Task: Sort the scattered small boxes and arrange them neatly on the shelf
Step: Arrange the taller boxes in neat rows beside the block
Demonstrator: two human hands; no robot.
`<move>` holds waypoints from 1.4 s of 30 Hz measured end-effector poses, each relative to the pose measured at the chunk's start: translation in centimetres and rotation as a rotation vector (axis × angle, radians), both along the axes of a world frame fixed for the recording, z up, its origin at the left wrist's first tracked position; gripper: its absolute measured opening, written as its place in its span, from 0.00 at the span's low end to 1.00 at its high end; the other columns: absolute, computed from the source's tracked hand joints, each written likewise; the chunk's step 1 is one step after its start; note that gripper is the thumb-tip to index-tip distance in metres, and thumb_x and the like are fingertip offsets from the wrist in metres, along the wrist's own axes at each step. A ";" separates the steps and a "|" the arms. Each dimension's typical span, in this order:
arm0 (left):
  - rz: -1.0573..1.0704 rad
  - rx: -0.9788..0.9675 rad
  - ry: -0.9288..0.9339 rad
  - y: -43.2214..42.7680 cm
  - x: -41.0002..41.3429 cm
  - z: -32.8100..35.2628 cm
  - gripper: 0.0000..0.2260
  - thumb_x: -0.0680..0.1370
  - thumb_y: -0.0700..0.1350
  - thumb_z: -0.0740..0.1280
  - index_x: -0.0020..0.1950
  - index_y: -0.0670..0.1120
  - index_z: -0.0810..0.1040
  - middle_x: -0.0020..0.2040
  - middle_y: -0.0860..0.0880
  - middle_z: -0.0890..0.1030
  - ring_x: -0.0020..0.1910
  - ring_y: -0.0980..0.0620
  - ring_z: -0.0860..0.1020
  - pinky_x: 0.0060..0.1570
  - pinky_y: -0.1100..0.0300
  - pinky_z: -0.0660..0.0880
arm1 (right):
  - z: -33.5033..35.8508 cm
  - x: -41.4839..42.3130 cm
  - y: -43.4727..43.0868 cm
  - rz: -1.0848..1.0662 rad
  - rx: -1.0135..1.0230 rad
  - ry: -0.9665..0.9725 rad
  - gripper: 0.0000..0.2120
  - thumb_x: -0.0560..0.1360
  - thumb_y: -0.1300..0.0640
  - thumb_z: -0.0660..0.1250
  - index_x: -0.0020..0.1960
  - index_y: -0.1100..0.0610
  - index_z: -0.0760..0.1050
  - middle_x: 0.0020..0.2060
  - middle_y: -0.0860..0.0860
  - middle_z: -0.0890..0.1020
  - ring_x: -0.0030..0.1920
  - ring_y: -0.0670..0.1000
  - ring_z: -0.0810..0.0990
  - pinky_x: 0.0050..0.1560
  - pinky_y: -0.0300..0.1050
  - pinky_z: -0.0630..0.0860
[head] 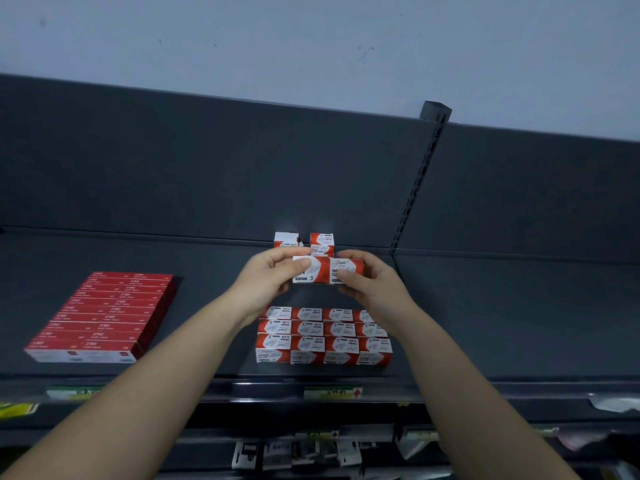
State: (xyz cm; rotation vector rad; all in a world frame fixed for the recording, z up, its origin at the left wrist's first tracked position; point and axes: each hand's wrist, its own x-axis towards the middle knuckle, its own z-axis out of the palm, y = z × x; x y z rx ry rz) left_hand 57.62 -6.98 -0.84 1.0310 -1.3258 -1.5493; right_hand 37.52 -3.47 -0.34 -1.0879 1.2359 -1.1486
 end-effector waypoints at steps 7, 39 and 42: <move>0.034 -0.026 -0.062 0.0 1.1 -0.2 0.11 0.76 0.48 0.71 0.59 0.54 0.81 0.53 0.52 0.85 0.52 0.52 0.81 0.49 0.57 0.73 | 0.6 0.6 -0.4 0.020 0.075 -0.259 0.12 0.79 0.64 0.64 0.62 0.58 0.78 0.57 0.59 0.82 0.57 0.55 0.83 0.54 0.49 0.81; -0.126 -0.177 -0.498 -5.0 4.6 -4.9 0.11 0.72 0.43 0.76 0.52 0.52 0.82 0.49 0.53 0.84 0.48 0.56 0.83 0.50 0.59 0.80 | -4.4 4.5 -5.6 0.190 -0.078 0.804 0.17 0.75 0.53 0.71 0.63 0.45 0.77 0.57 0.40 0.78 0.56 0.41 0.76 0.51 0.32 0.73; -0.189 -0.118 -0.501 -4.9 4.9 -5.9 0.10 0.74 0.43 0.74 0.53 0.53 0.81 0.50 0.54 0.84 0.49 0.57 0.82 0.51 0.61 0.79 | -4.8 4.5 -5.8 0.253 -0.019 0.878 0.19 0.76 0.52 0.70 0.66 0.48 0.75 0.61 0.44 0.77 0.59 0.43 0.75 0.58 0.38 0.74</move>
